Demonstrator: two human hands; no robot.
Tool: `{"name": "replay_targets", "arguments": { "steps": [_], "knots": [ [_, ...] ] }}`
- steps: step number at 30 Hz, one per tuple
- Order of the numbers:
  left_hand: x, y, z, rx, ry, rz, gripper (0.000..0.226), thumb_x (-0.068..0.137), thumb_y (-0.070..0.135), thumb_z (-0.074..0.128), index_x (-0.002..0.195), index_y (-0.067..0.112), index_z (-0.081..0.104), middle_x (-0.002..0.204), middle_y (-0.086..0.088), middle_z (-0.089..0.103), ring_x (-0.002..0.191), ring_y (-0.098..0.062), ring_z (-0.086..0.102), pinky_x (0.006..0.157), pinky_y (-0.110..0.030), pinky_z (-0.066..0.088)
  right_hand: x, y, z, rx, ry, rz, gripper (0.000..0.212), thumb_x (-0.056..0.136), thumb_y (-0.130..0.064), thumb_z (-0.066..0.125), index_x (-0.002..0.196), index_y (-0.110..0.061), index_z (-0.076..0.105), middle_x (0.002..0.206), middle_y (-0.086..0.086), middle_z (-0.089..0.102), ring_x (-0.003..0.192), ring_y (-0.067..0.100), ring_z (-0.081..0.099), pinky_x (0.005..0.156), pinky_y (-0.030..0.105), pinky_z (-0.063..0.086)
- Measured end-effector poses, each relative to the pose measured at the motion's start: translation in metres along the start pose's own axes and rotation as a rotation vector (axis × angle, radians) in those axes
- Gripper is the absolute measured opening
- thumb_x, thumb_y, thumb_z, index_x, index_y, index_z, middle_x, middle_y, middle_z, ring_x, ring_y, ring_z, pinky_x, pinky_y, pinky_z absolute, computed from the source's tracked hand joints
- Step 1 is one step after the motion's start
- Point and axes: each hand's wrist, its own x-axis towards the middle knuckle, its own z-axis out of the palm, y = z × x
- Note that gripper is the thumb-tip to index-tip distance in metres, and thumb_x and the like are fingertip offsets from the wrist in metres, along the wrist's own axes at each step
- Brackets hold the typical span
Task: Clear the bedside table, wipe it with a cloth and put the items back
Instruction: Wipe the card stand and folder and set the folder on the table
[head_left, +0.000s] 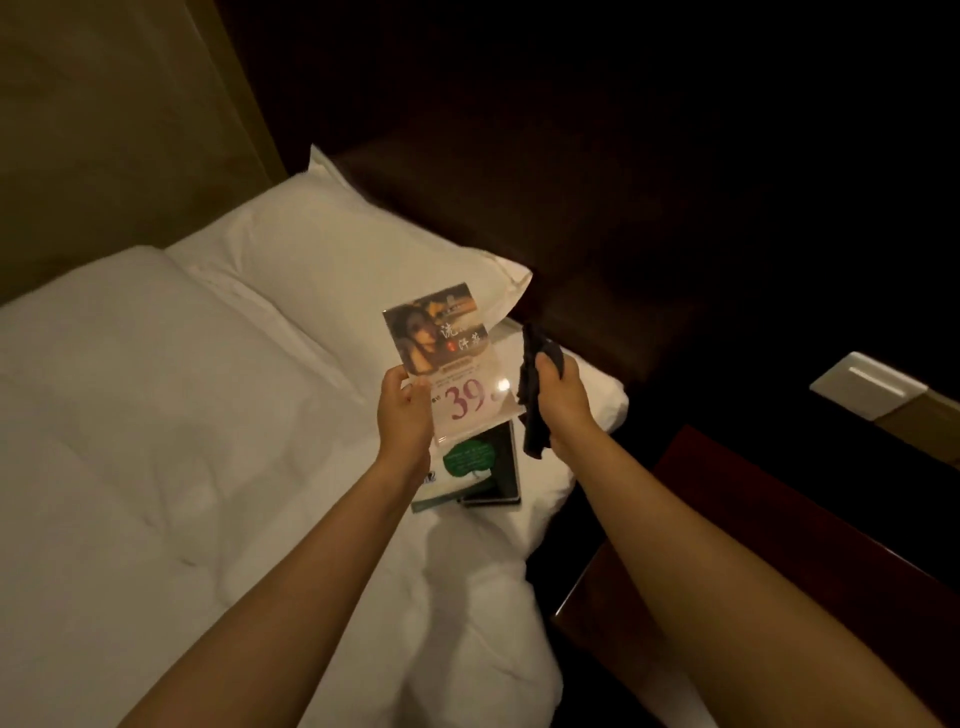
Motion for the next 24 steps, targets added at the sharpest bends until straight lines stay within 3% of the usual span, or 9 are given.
{"name": "replay_targets", "arguments": {
  "steps": [3, 5, 8, 11, 17, 19, 20, 22, 24],
  "knots": [
    [0.009, -0.036, -0.02, 0.04, 0.101, -0.103, 0.009, 0.092, 0.01, 0.04, 0.099, 0.014, 0.045, 0.082, -0.002, 0.062, 0.067, -0.014, 0.064, 0.044, -0.019, 0.051, 0.012, 0.034, 0.002, -0.152, -0.036, 0.061, 0.036, 0.097, -0.03, 0.041, 0.128, -0.013, 0.041, 0.123, 0.02, 0.054, 0.1, 0.033, 0.054, 0.085, 0.039, 0.045],
    [0.017, -0.064, -0.037, 0.105, 0.162, -0.17, 0.013, 0.091, 0.01, 0.039, 0.099, 0.016, 0.046, 0.086, -0.004, 0.063, 0.07, -0.017, 0.065, 0.051, -0.023, 0.053, 0.022, 0.06, 0.004, -0.267, -0.032, 0.08, 0.038, 0.096, -0.031, 0.042, 0.13, -0.013, 0.041, 0.124, 0.02, 0.053, 0.104, 0.035, 0.053, 0.083, 0.037, 0.042],
    [0.027, -0.106, -0.063, 0.184, 0.215, -0.253, 0.008, 0.091, 0.014, 0.042, 0.097, 0.016, 0.048, 0.092, -0.01, 0.065, 0.076, -0.025, 0.067, 0.061, -0.032, 0.057, 0.032, 0.097, 0.003, -0.42, -0.007, 0.07, 0.039, 0.094, -0.033, 0.046, 0.128, -0.013, 0.045, 0.123, 0.022, 0.054, 0.108, 0.038, 0.053, 0.086, 0.039, 0.044],
    [0.036, -0.148, -0.085, 0.289, 0.254, -0.309, 0.014, 0.092, 0.019, 0.046, 0.103, 0.012, 0.049, 0.082, -0.003, 0.063, 0.065, -0.014, 0.063, 0.043, -0.02, 0.047, 0.042, 0.127, 0.009, -0.618, -0.009, 0.07, 0.04, 0.093, -0.035, 0.047, 0.128, -0.017, 0.045, 0.122, 0.022, 0.053, 0.109, 0.041, 0.053, 0.091, 0.044, 0.047],
    [0.056, -0.21, -0.112, 0.467, 0.284, -0.471, 0.018, 0.095, 0.012, 0.04, 0.111, 0.01, 0.047, 0.101, -0.015, 0.062, 0.075, -0.024, 0.061, 0.044, -0.024, 0.045, 0.057, 0.172, 0.015, -0.988, -0.063, -0.04, 0.046, 0.094, -0.04, 0.045, 0.134, -0.02, 0.04, 0.126, 0.023, 0.045, 0.118, 0.04, 0.042, 0.1, 0.047, 0.038],
    [0.061, -0.221, -0.117, 0.568, 0.279, -0.475, 0.025, 0.089, 0.004, 0.049, 0.114, 0.006, 0.048, 0.11, -0.017, 0.062, 0.084, -0.026, 0.061, 0.056, -0.028, 0.051, 0.063, 0.183, 0.016, -1.058, -0.074, -0.056, 0.046, 0.094, -0.041, 0.044, 0.135, -0.021, 0.039, 0.128, 0.022, 0.044, 0.12, 0.039, 0.04, 0.102, 0.048, 0.034],
    [0.064, -0.224, -0.117, 0.656, 0.286, -0.443, 0.034, 0.085, 0.001, 0.053, 0.119, 0.005, 0.047, 0.117, -0.019, 0.059, 0.096, -0.03, 0.06, 0.07, -0.034, 0.054, 0.066, 0.187, 0.016, -1.073, -0.068, -0.062, 0.046, 0.094, -0.041, 0.044, 0.135, -0.021, 0.039, 0.128, 0.022, 0.044, 0.12, 0.039, 0.039, 0.102, 0.048, 0.033],
    [0.069, -0.226, -0.115, 0.872, 0.351, -0.321, 0.051, 0.083, -0.001, 0.054, 0.131, 0.006, 0.042, 0.13, -0.02, 0.049, 0.118, -0.036, 0.049, 0.097, -0.042, 0.044, 0.072, 0.193, 0.016, -1.08, -0.041, -0.073, 0.046, 0.094, -0.04, 0.045, 0.135, -0.021, 0.04, 0.128, 0.022, 0.043, 0.12, 0.039, 0.038, 0.102, 0.047, 0.032],
    [0.075, -0.226, -0.105, 1.03, 0.351, -0.114, 0.046, 0.084, 0.002, 0.051, 0.129, 0.007, 0.047, 0.129, -0.02, 0.049, 0.118, -0.035, 0.045, 0.099, -0.04, 0.039, 0.077, 0.198, 0.016, -1.074, 0.001, -0.079, 0.046, 0.094, -0.04, 0.046, 0.135, -0.02, 0.04, 0.128, 0.023, 0.044, 0.121, 0.04, 0.038, 0.102, 0.047, 0.032]
  ]
}}
